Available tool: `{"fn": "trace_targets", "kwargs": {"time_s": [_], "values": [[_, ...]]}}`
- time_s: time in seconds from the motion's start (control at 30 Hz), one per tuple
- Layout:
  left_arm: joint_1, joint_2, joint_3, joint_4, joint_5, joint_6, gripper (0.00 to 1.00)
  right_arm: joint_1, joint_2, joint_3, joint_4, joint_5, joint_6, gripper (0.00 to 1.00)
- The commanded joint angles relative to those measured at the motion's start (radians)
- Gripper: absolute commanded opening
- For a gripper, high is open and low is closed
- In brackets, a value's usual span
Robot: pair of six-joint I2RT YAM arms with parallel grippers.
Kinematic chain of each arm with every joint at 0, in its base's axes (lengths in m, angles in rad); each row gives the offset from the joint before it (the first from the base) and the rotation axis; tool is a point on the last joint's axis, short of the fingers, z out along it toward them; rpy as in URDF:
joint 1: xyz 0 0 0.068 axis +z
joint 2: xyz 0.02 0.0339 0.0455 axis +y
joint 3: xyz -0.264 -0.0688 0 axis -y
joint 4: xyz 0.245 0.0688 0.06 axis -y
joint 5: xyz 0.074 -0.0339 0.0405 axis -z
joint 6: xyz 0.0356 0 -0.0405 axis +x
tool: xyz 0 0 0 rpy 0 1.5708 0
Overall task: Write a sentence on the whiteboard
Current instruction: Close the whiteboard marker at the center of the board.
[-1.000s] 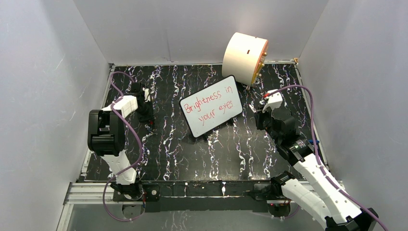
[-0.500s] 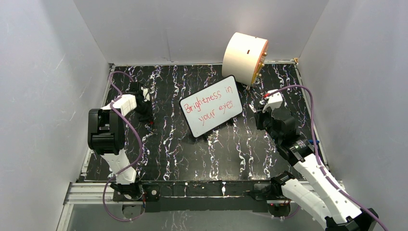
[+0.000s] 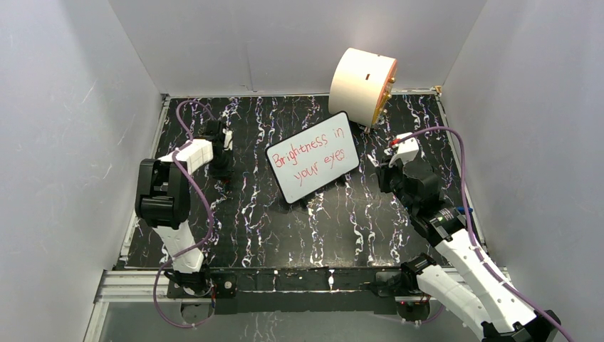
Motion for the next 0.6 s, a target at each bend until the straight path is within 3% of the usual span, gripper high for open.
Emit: {"fn": "trace_targets", "kwargs": {"time_s": [0.0, 0.3, 0.57], "values": [[-0.041, 0.06, -0.058, -0.055, 0.044, 0.003, 0.15, -0.006, -0.022, 0.006, 0.059, -0.027, 0.0, 0.0], [-0.053, -0.134, -0.093, -0.03, 0.002, 0.005, 0.01, -0.005, -0.023, 0.013, 0.063, -0.069, -0.008, 0.0], [-0.093, -0.296, -0.148, 0.009, -0.008, 0.016, 0.0, -0.005, -0.025, 0.01, 0.084, -0.108, -0.008, 0.0]]}}
